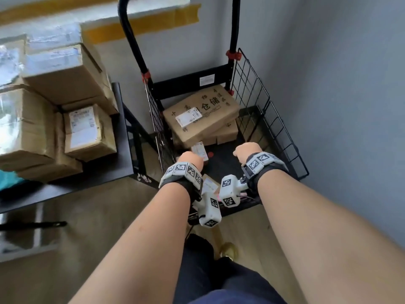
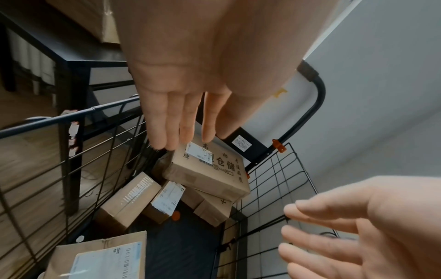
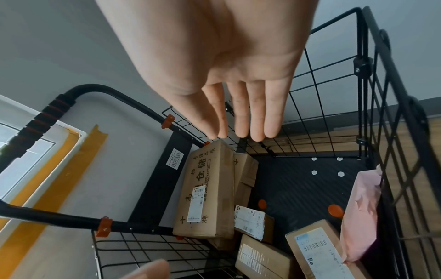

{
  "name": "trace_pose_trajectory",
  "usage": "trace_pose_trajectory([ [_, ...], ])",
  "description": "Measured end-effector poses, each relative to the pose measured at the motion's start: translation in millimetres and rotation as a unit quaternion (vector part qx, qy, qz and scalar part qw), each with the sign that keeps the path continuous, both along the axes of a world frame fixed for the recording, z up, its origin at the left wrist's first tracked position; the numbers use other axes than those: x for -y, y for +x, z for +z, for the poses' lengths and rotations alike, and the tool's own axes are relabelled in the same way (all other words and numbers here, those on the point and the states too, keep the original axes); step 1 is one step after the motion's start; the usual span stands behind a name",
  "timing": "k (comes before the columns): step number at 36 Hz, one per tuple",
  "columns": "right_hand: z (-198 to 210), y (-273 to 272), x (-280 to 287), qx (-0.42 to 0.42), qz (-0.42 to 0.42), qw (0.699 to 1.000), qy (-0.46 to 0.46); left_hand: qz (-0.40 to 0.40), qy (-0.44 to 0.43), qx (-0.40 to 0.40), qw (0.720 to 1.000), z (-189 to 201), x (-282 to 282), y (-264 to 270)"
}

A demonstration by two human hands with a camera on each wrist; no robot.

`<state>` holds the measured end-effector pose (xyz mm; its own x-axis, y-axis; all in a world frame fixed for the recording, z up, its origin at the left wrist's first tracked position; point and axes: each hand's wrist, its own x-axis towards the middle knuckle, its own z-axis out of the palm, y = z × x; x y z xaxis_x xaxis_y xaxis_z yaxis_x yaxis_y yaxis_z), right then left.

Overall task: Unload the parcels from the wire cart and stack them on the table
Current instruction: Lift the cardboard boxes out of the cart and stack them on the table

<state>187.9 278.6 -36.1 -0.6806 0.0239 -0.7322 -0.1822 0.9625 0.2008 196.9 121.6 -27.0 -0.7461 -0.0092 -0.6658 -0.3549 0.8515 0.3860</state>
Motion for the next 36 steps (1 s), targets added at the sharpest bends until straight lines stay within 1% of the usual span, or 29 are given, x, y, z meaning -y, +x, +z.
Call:
trace_pose_trajectory([
  [1, -0.5, -4.1, -2.2, 0.001, 0.0, 1.0, 0.001, -0.015, -0.007, 0.003, 1.0, 0.0, -0.3, -4.6],
  [2, -1.6, -8.0, -4.3, 0.004, -0.002, 1.0, 0.002, -0.042, -0.031, 0.02, 0.998, -0.8, -0.6, -9.0],
  [5, -4.7, -21.5, -8.4, 0.006, 0.001, 1.0, 0.003, -0.066, -0.083, 0.032, 0.994, -2.0, -1.4, -27.3],
  [6, -6.5, -26.4, -9.6, 0.008, 0.004, 1.0, 0.002, -0.095, -0.099, 0.04, 0.99, -5.5, -1.2, -35.1],
  [8, -11.5, -35.8, -12.2, 0.012, 0.007, 1.0, -0.003, -0.159, -0.128, 0.053, 0.978, -11.8, -0.7, -47.5],
  [12, -22.6, -48.5, -21.6, 0.028, 0.013, 1.0, -0.002, -0.251, -0.179, 0.08, 0.948, -28.0, -6.2, -66.0],
  [16, -39.3, -58.7, -28.7, 0.043, 0.02, 0.999, -0.008, -0.307, -0.205, 0.083, 0.926, -47.2, -9.6, -76.2],
  [21, -61.4, -78.1, -26.8, 0.072, 0.049, 0.996, -0.021, -0.324, -0.233, 0.123, 0.909, -72.3, -12.1, -83.6],
  [23, -71.0, -87.0, -25.1, 0.079, 0.064, 0.994, -0.026, -0.312, -0.232, 0.141, 0.91, -82.4, -11.5, -84.2],
  [27, -90.4, -103.7, -19.6, 0.103, 0.112, 0.988, -0.034, -0.266, -0.218, 0.163, 0.925, -99.0, -11.6, -83.1],
  [29, -99.5, -111.3, -18.3, 0.112, 0.125, 0.985, -0.038, -0.25, -0.211, 0.182, 0.927, -106.8, -12.6, -82.5],
  [33, -118.7, -120.7, -13.5, 0.126, 0.099, 0.985, -0.058, -0.241, -0.216, 0.22, 0.92, -132.6, -7.3, -72.8],
  [35, -127.6, -123.4, -9.8, 0.125, 0.058, 0.987, -0.081, -0.234, -0.216, 0.226, 0.921, -146.9, -4.9, -68.0],
  [36, -130.3, -124.8, -5.8, 0.124, 0.011, 0.988, -0.089, -0.23, -0.218, 0.236, 0.919, -154.3, -4.8, -66.8],
])
